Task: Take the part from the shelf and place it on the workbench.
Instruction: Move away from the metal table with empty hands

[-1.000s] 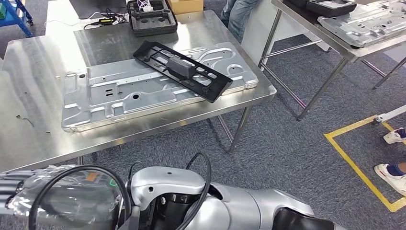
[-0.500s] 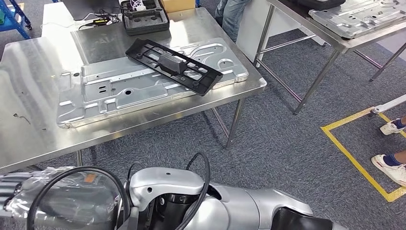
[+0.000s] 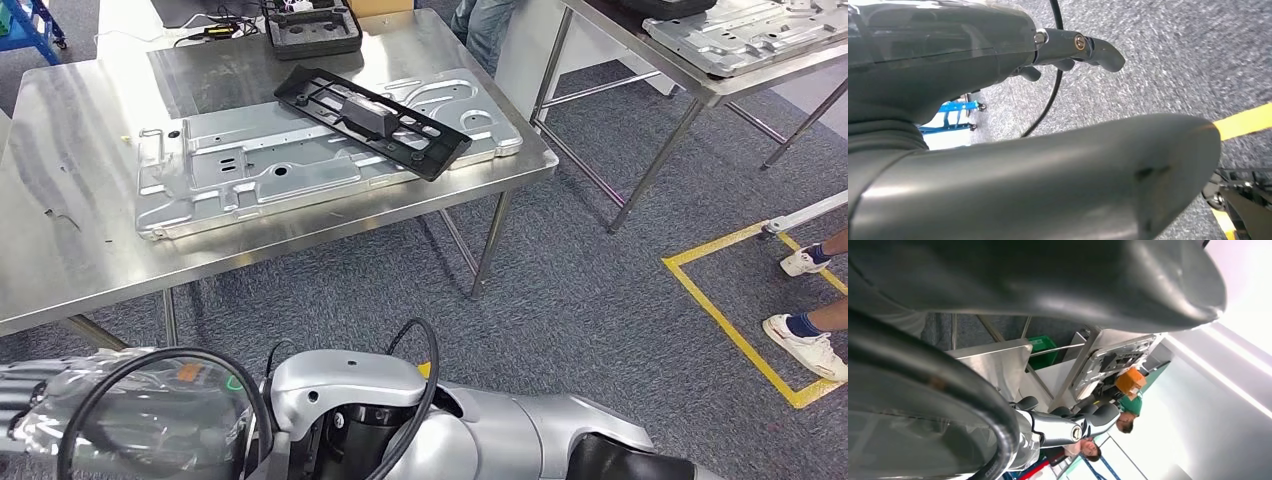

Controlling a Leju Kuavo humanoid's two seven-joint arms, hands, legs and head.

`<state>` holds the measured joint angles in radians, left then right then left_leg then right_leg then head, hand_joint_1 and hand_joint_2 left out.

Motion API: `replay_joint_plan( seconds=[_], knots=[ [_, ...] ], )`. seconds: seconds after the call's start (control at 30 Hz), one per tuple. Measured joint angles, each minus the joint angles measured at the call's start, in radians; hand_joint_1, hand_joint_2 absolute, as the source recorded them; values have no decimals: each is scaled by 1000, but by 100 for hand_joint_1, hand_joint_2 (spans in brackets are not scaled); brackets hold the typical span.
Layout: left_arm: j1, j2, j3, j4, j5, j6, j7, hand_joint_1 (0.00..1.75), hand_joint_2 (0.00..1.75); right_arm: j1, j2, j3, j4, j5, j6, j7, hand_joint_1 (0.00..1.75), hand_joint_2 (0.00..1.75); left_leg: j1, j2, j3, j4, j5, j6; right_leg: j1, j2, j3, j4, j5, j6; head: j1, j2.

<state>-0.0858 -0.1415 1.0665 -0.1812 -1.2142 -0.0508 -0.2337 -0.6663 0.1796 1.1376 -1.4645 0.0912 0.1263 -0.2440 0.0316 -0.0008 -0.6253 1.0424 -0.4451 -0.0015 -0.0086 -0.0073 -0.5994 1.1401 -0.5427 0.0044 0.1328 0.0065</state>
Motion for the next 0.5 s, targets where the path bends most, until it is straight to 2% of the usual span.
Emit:
replay_joint_plan(
  seconds=[0.03,0.07,0.13,0.2,0.23,0.27,0.33,0.37,0.4,0.43,0.5],
  knots=[
    [0,0,0,0,0,0,0,0,0,0,0,0,0,0,0,0,0,0,-1,-1,-4,0,5,-5,2,0,41,-67,15,-2,0,0],
    [0,0,0,0,0,0,0,0,0,0,0,0,0,0,0,0,0,0,-1,-1,-7,0,11,-11,5,1,67,-112,23,-3,0,0],
    [0,0,0,0,0,0,0,0,0,0,0,0,0,0,0,0,0,0,-1,0,-12,-3,22,-25,13,2,72,-130,28,-8,0,0],
    [0,0,0,0,0,0,0,0,0,0,1,0,0,0,0,0,0,0,3,0,-18,1,19,-36,12,1,65,-135,44,-21,-1,0],
    [1,0,0,0,0,0,0,0,0,0,1,0,0,0,0,0,0,0,4,0,-26,20,-1,-39,10,0,60,-139,53,-30,-2,0],
    [1,0,0,0,0,0,0,0,0,0,1,0,0,0,0,0,0,0,5,1,-41,59,-35,-40,8,-1,53,-142,62,-38,-4,0],
    [1,0,0,0,-1,0,0,0,0,2,1,0,0,0,0,0,0,0,3,1,-81,185,-120,-41,12,-2,35,-142,76,-48,-7,0],
    [1,0,0,0,-1,0,0,0,0,2,1,0,0,0,0,0,0,0,2,0,-93,240,-148,-41,15,-2,25,-142,84,-50,-7,0],
    [1,0,0,0,-1,0,0,0,0,3,1,0,0,0,0,0,0,0,1,0,-89,265,-159,-41,17,-2,15,-141,91,-51,-7,0],
    [1,0,0,0,-1,0,0,0,0,3,1,0,0,0,0,0,0,0,1,1,-67,250,-152,-41,19,-2,6,-140,98,-50,-7,0],
    [0,0,0,0,-1,1,0,0,0,3,1,0,0,0,0,0,0,0,-1,1,24,121,-111,-37,20,-1,-8,-135,108,-45,-7,0]
  ],
)
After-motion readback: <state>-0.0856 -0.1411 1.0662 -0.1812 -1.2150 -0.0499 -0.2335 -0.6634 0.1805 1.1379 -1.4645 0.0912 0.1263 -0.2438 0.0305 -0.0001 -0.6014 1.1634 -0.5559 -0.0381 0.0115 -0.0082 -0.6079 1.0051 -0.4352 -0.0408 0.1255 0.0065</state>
